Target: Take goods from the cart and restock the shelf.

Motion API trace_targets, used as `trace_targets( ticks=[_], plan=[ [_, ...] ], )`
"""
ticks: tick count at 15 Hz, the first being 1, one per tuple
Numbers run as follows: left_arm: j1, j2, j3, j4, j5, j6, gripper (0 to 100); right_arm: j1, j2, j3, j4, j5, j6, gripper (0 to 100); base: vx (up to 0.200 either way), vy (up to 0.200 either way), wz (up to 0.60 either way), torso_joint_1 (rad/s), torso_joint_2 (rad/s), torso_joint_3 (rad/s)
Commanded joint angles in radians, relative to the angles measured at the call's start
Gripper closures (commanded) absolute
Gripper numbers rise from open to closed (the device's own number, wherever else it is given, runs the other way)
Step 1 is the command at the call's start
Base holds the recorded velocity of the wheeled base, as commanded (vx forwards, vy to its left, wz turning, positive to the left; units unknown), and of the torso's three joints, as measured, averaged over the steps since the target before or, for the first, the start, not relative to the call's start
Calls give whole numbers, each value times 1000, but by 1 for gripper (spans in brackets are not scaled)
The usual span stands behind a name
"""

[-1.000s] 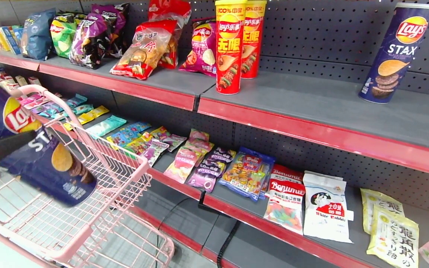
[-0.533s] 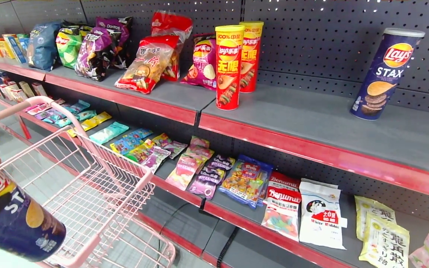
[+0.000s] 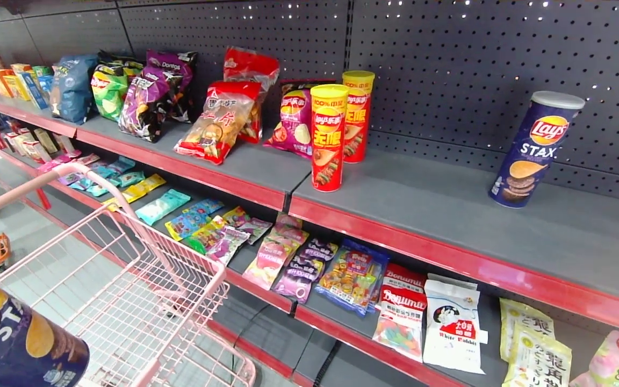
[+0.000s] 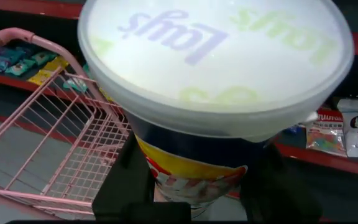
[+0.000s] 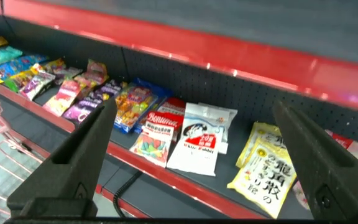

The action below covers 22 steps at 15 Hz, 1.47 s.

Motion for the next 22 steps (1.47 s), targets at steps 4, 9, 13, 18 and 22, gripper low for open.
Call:
trace_targets(
  ticks=[4, 9, 13, 18, 22],
  plan=[
    [2, -51, -1, 3, 75, 0, 100, 0, 1, 0, -1, 0, 5, 0, 0, 0, -300, 201, -474, -281],
    [2, -66, 0, 9, 79, 6, 100, 0, 1, 0, -1, 0, 5, 0, 0, 0, -600, 31, -59, -38],
    [13, -53, 9, 24, 104, 72, 100, 0, 1, 0, -1, 0, 3, 0, 0, 0, -600, 2, 4, 1],
    [11, -71, 6, 21, 179, 138, 100, 0, 1, 0, -1, 2, 0, 0, 0, 0, -360, -1, 0, 0],
    [11, -111, 19, 34, 180, 140, 100, 0, 0, 0, -1, 2, -2, 0, 100, 0, 0, 1, 4, 6]
  ],
)
